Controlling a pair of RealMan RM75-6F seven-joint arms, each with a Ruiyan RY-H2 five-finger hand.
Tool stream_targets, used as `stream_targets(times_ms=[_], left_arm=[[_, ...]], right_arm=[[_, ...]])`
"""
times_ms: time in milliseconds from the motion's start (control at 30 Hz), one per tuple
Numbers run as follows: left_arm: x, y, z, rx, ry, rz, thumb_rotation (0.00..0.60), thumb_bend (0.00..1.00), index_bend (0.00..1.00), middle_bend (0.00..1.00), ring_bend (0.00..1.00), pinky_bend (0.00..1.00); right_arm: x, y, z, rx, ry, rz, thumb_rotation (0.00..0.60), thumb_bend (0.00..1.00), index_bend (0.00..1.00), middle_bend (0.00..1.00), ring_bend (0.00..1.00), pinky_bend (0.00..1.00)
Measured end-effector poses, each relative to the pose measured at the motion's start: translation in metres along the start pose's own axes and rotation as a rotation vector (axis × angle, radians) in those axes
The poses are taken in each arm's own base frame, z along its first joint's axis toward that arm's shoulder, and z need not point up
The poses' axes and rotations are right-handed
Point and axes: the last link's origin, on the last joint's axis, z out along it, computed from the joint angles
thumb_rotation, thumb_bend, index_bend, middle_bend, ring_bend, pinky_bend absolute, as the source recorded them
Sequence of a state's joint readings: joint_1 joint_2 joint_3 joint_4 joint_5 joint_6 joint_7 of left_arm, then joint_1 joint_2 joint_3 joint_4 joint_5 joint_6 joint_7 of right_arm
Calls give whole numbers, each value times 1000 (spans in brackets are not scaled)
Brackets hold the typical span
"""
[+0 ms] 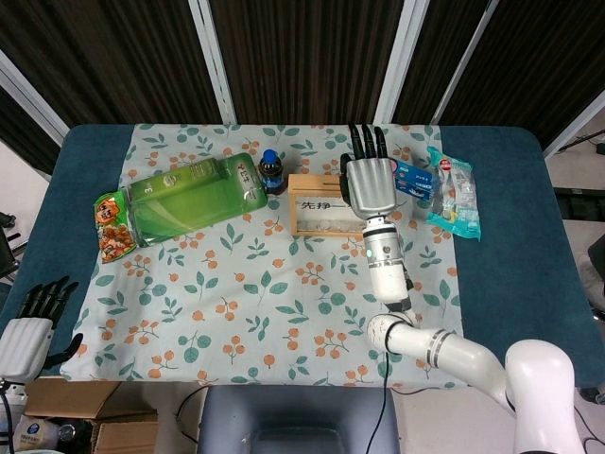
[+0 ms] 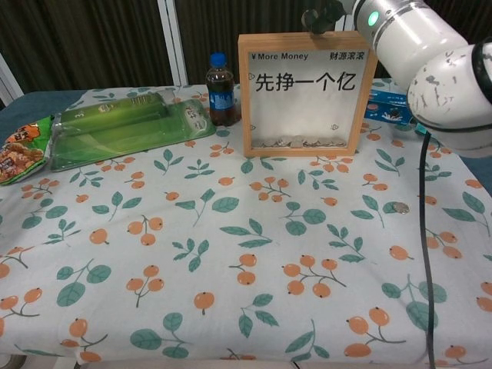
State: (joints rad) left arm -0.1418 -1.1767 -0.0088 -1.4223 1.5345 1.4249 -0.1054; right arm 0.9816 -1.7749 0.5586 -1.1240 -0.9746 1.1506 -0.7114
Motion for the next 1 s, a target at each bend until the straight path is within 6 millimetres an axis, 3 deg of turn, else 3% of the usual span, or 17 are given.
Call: stream_targets(times_ms=[500, 633, 700, 733, 833, 900, 1000], left_arm=[[0, 0, 0, -1, 0, 3, 594, 353, 0, 0, 0, 0], [1, 0, 0, -1, 1, 1, 598, 352, 0, 0, 0, 0], [1, 0, 0, -1, 1, 1, 598, 352, 0, 0, 0, 0], [1, 0, 0, -1, 1, 0, 597, 352, 0, 0, 0, 0], [0, 0, 0, 1, 1, -3, 599, 352, 0, 0, 0, 0], [0, 0, 0, 3, 0, -5, 597, 352, 0, 0, 0, 0], [1, 0, 0, -1, 0, -5, 598, 353, 0, 0, 0, 0]], right_arm=[[-5, -3, -5, -11, -28, -13, 600, 697, 784, 159, 0, 0], [-6, -3, -6, -11, -33, -8, 600, 697, 735, 159, 0, 0], [-6, -3, -6, -11, -33, -7, 600, 697, 676, 159, 0, 0], [-6, -3, -6, -11, -33, -7, 600, 697, 601, 159, 0, 0], [-7, -2, -7, -11, -40, -12, 600, 696, 237, 158, 0, 0], [-7, -1, -7, -9, -48, -21, 600, 694, 139, 157, 0, 0], [-4, 2, -9, -7, -44, -15, 600, 692, 83, 157, 0, 0]])
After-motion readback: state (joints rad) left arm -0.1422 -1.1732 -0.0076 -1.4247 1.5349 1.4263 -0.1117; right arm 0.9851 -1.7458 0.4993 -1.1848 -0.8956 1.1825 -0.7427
